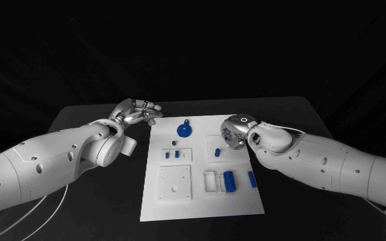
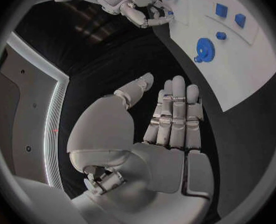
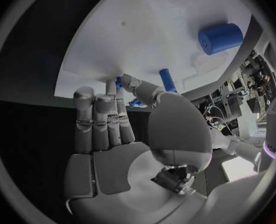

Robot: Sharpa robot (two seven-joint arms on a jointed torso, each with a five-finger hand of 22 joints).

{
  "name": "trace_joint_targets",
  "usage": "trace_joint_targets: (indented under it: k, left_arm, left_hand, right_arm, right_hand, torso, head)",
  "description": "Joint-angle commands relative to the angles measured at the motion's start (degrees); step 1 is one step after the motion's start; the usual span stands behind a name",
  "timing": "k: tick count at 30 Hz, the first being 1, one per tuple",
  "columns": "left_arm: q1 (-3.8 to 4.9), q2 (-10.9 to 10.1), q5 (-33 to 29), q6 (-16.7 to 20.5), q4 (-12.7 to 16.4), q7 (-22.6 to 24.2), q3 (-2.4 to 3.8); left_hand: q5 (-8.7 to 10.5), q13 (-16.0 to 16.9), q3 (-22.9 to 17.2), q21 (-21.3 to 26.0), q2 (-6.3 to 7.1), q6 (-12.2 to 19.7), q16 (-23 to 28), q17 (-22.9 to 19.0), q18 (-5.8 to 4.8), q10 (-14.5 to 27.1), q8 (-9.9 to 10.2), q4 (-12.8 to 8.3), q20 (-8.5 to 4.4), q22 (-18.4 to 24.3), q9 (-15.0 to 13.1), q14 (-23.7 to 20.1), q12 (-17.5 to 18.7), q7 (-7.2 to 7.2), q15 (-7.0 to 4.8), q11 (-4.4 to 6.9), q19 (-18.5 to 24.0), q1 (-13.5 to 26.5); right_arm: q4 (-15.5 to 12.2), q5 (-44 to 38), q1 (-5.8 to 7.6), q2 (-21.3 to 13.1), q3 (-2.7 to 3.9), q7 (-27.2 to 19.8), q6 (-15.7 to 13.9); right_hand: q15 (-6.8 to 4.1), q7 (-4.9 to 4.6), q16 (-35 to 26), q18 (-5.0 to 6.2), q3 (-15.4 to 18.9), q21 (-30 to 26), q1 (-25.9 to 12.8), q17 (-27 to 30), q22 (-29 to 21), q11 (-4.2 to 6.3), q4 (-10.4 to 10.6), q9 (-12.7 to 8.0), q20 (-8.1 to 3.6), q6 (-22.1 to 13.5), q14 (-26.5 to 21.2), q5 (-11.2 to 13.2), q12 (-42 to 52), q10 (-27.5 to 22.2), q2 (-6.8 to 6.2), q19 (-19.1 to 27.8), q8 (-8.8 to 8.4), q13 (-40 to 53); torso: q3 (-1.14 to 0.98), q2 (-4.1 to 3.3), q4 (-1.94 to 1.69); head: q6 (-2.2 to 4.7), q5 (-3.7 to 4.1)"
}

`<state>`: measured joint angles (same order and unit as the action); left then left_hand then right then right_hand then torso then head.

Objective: Assemble the parts on the task board

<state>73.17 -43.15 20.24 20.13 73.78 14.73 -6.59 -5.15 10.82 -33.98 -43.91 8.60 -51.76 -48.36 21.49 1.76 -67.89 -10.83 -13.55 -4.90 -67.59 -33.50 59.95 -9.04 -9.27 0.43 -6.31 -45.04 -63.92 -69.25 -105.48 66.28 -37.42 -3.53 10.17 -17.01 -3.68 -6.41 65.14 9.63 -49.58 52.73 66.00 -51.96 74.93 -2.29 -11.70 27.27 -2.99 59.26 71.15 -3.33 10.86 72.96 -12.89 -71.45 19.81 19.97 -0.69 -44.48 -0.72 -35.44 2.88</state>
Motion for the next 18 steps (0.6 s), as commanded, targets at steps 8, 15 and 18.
trace_joint_targets:
  k: [8,15,18]
  left_arm:
    - [0.08,0.2,-0.5,-0.6,-0.2,0.6,0.06]
    - [0.07,0.2,-0.5,-0.6,-0.5,0.6,0.07]
    - [0.07,0.2,-0.6,-0.6,-0.6,0.7,0.07]
  left_hand:
    - [0.33,-0.1,0.4,0.3,-0.39,0.2,0.3,0.1,0.99,0.6,-0.3,-0.1,-0.11,0.0,0.1,0.2,0.2,-0.19,0.18,-0.04,0.2,0.3]
    - [0.34,-0.1,0.4,0.3,-0.43,0.2,0.4,0.2,0.99,0.6,-0.3,-0.1,-0.11,0.0,0.1,0.2,0.2,-0.19,0.18,-0.05,0.2,0.3]
    - [0.34,-0.1,0.4,0.3,-0.44,0.2,0.4,0.2,0.99,0.7,-0.3,-0.2,-0.11,0.0,0.1,0.2,0.1,-0.19,0.18,-0.05,0.2,0.3]
  right_arm:
    - [-0.8,-2.0,-0.37,-0.2,-0.13,1.8,-2.3]
    - [-0.8,-2.1,-0.41,-0.2,-0.11,2.2,-4.0]
    - [-0.8,-2.1,-0.41,-0.3,-0.11,2.2,-4.4]
  right_hand:
    - [-0.77,0.64,0.1,5.37,-0.9,0.7,-0.3,0.1,1.2,0.42,-0.3,0.1,-0.28,1.6,0.7,-0.1,0.4,1.6,0.70,-0.6,0.70,0.7]
    - [-0.90,0.75,0.1,5.37,-1.1,0.9,-0.5,0.1,1.2,0.55,-0.4,0.1,-0.39,1.9,0.9,-0.2,0.4,1.9,0.73,-0.8,0.78,0.9]
    - [-0.93,0.79,0.1,5.37,-1.2,1.0,-0.5,0.2,1.2,0.58,-0.4,0.1,-0.43,2.0,1.0,-0.1,0.4,2.0,0.74,-0.9,0.79,0.9]
  torso:
    - [-0.03,0.00,0.00]
    - [-0.02,0.01,-0.03]
    - [-0.02,0.00,-0.01]
  head:
    - [0.04,0.03]
    - [0.08,0.05]
    - [0.13,0.00]
